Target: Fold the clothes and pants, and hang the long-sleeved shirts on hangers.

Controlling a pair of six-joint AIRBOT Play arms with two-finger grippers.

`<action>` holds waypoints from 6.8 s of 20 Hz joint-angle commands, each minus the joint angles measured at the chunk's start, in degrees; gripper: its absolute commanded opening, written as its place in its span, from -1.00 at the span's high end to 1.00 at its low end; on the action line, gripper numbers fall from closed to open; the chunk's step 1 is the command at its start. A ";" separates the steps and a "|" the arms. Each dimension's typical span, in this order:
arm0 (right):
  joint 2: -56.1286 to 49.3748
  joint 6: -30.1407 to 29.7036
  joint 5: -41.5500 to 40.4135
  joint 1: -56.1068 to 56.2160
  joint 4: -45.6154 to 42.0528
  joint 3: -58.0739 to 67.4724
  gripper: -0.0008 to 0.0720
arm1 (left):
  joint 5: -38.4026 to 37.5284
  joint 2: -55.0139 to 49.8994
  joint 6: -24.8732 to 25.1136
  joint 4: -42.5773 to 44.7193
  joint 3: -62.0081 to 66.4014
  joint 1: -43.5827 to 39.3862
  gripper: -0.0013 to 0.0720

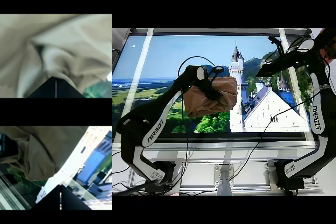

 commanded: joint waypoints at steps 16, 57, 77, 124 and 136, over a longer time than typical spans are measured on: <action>-1.46 3.58 -14.01 0.15 -4.72 -9.42 0.40 | 18.21 34.88 -4.74 -4.90 -36.44 -3.08 0.87; -0.94 8.11 -14.95 9.16 11.21 -9.14 0.95 | 26.80 57.51 -7.15 11.65 -36.41 -2.73 0.86; 24.48 9.51 13.09 -68.46 6.78 -9.14 0.94 | 31.82 68.15 -7.10 25.94 -36.41 -2.73 0.87; 24.00 10.40 -1.20 -4.39 -28.48 -9.09 0.94 | 36.52 63.63 -38.58 40.17 -36.44 25.33 0.86; 24.44 16.26 5.86 -1.55 -36.81 -9.14 0.94 | 36.57 63.60 -38.58 40.17 -36.44 25.33 0.86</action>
